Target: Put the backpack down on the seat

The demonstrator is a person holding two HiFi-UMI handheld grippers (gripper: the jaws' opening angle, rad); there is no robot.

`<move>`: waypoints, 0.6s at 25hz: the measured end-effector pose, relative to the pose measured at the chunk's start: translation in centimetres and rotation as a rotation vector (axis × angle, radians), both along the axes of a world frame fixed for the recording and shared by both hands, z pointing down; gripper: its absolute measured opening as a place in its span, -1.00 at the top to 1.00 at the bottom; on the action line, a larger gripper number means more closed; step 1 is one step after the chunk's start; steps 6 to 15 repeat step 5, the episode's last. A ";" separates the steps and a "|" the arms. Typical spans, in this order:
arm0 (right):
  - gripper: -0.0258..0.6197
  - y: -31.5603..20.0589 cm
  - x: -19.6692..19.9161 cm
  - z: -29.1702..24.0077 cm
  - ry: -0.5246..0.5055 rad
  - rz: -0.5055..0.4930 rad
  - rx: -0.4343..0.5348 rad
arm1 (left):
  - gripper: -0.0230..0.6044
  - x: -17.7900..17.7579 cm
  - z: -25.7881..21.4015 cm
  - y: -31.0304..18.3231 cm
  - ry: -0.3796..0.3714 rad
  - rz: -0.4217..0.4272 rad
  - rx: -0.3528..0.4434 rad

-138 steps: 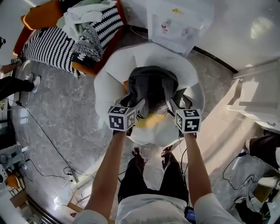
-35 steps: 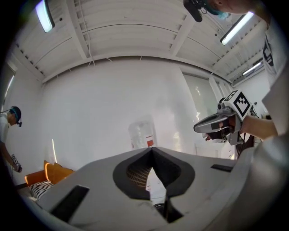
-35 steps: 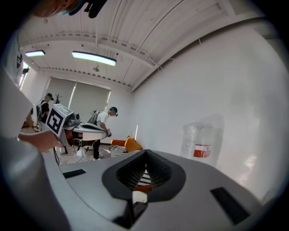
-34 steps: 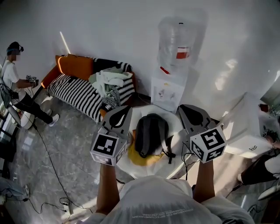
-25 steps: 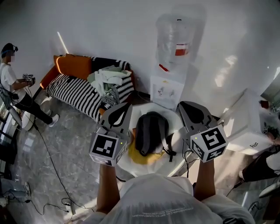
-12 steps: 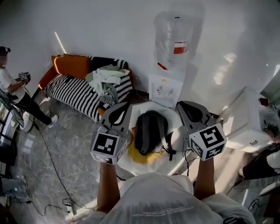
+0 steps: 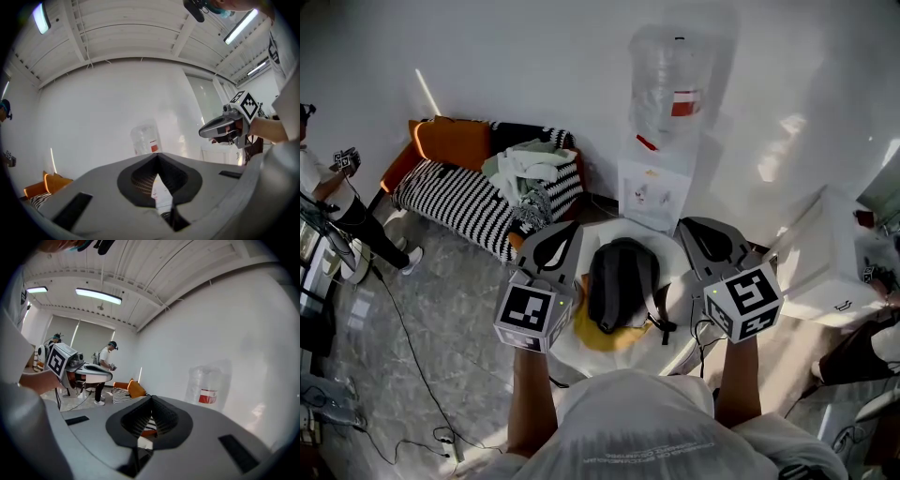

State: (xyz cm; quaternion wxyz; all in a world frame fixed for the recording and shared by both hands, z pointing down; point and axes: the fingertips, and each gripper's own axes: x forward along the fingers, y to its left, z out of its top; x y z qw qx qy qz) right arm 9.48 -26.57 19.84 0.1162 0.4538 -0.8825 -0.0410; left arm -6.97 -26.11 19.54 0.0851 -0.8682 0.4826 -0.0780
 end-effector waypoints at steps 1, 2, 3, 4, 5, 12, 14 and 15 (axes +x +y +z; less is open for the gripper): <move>0.91 0.0 0.1 0.0 -0.002 0.001 -0.002 | 0.93 0.0 0.1 -0.1 0.001 0.001 -0.003; 0.91 -0.1 0.1 0.1 -0.003 0.004 -0.004 | 0.93 0.0 0.2 -0.1 0.001 0.002 -0.006; 0.91 -0.2 0.2 0.2 -0.002 0.006 -0.005 | 0.93 0.1 0.4 -0.2 0.001 0.005 -0.008; 0.91 -0.2 0.2 0.3 -0.001 0.009 -0.007 | 0.93 0.1 0.5 -0.3 0.000 0.008 -0.009; 0.91 -0.3 0.3 0.4 0.000 0.011 -0.009 | 0.93 0.2 0.6 -0.4 -0.001 0.010 -0.011; 0.91 -0.3 0.3 0.4 0.000 0.011 -0.009 | 0.93 0.2 0.6 -0.4 -0.001 0.010 -0.011; 0.91 -0.3 0.3 0.4 0.000 0.011 -0.009 | 0.93 0.2 0.6 -0.4 -0.001 0.010 -0.011; 0.91 -0.3 0.3 0.4 0.000 0.011 -0.009 | 0.93 0.2 0.6 -0.4 -0.001 0.010 -0.011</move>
